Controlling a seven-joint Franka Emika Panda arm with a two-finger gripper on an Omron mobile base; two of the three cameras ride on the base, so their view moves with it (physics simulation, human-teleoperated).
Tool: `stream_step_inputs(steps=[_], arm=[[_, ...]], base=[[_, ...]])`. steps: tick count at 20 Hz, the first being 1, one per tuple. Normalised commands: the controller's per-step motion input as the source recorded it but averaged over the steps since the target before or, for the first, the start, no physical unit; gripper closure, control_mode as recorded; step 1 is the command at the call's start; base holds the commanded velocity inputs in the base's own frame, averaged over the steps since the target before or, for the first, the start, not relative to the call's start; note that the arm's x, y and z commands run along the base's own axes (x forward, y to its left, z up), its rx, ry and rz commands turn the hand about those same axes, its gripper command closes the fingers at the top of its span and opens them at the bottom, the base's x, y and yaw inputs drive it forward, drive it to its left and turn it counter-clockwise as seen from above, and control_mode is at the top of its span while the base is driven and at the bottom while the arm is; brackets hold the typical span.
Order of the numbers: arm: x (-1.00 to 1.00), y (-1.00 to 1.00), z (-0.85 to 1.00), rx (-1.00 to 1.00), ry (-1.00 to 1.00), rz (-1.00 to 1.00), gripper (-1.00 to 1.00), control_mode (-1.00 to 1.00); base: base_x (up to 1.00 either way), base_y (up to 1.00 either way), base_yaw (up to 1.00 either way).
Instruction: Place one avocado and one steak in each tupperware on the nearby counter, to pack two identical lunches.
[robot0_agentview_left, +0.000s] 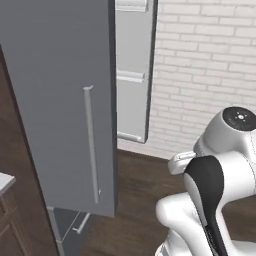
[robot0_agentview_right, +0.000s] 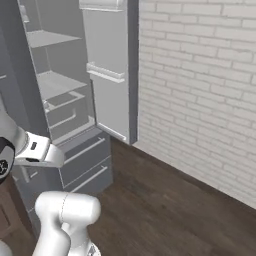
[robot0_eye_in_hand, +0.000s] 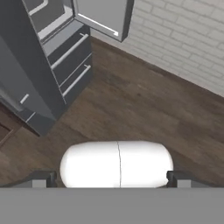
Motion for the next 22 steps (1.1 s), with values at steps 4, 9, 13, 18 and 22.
stream_step_inputs(steps=[4, 9, 13, 18, 22], arm=[[0.00, 0.00, 0.00, 0.00, 0.00, 0.00, -1.00, 1.00], [0.00, 0.00, 0.00, 0.00, 0.00, 0.00, -1.00, 1.00], [0.00, 0.00, 0.00, 0.00, 0.00, 0.00, -1.00, 1.00], [0.00, 0.00, 0.00, 0.00, 0.00, 0.00, -1.00, 1.00], [0.00, 0.00, 0.00, 0.00, 0.00, 0.00, -1.00, 1.00]], base=[[0.03, -0.85, -0.07], [0.27, -0.95, 0.00], [0.50, -0.96, -0.26], [0.62, -0.78, -0.47], [0.87, -0.29, -0.06]])
